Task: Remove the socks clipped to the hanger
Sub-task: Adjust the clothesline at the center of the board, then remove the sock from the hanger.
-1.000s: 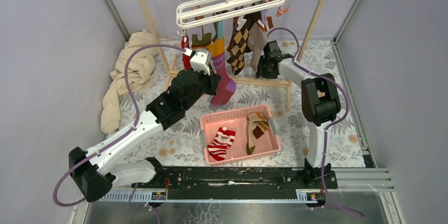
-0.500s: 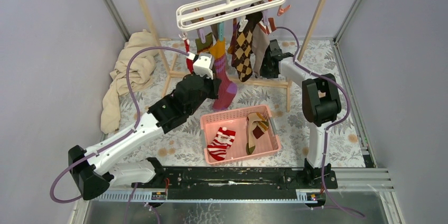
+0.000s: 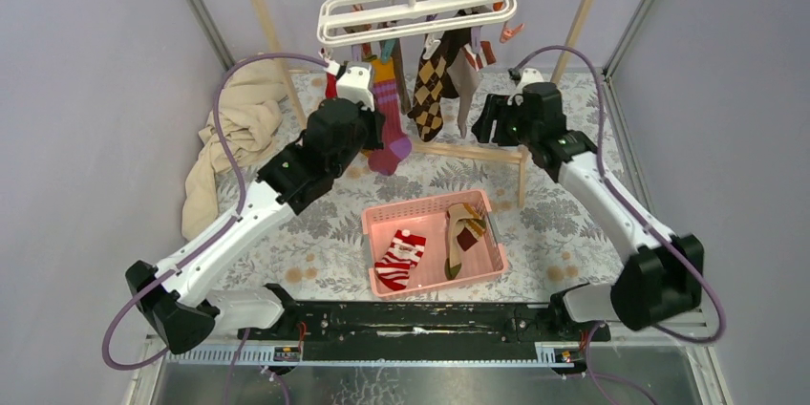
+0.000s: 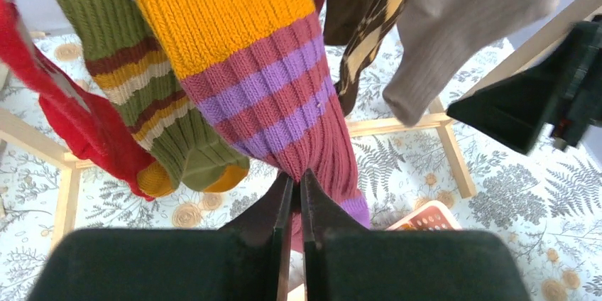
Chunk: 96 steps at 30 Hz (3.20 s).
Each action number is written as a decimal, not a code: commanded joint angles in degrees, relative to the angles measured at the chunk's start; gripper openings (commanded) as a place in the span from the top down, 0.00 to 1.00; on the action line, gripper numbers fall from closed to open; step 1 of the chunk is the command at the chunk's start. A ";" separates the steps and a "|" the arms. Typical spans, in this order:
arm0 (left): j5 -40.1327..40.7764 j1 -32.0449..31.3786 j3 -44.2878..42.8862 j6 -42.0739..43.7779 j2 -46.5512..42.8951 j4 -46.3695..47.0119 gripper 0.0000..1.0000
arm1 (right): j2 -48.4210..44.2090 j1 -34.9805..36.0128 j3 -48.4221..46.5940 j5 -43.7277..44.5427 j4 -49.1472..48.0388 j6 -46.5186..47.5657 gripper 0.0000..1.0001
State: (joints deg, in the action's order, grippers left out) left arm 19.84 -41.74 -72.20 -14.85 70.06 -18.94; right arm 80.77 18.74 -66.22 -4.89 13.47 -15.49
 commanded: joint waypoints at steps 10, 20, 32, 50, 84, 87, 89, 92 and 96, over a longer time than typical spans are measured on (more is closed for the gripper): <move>-10.15 3.39 -10.53 0.30 0.05 -7.73 0.88 | -18.16 0.24 8.73 -30.88 -32.15 -15.80 0.31; -13.53 5.77 -16.12 -0.74 -0.64 -14.17 0.86 | -13.89 3.62 3.07 -30.57 -47.80 -27.92 0.33; -15.04 5.88 -16.02 -1.14 -2.83 -16.91 0.87 | -4.76 14.41 -11.63 -20.37 -38.35 -25.63 0.35; -16.29 5.90 -10.60 -0.51 -4.22 -14.06 0.87 | -13.21 16.59 -5.99 -6.27 -19.93 -19.01 0.35; -22.30 0.92 -13.96 -3.94 -2.39 -14.21 0.87 | 4.91 9.47 -25.48 -26.81 -30.80 -21.17 0.36; -23.11 0.95 -13.92 -4.13 -3.13 -15.36 0.87 | 5.91 9.66 -25.23 -27.74 -34.37 -24.44 0.37; -23.22 0.97 -13.99 -4.07 -3.41 -16.05 0.87 | 6.54 10.24 -25.55 -27.50 -34.99 -24.79 0.37; -23.98 1.01 -14.08 -4.13 -3.92 -16.63 0.87 | 7.38 11.33 -25.97 -26.71 -35.51 -24.90 0.37; -24.90 0.99 -14.83 -4.18 -4.37 -17.63 0.86 | 9.00 12.35 -26.39 -26.24 -37.02 -25.52 0.36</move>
State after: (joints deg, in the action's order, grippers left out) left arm -2.70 -40.49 -84.62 -18.57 66.94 -34.98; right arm 88.42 29.74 -90.56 -30.11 -17.61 -39.44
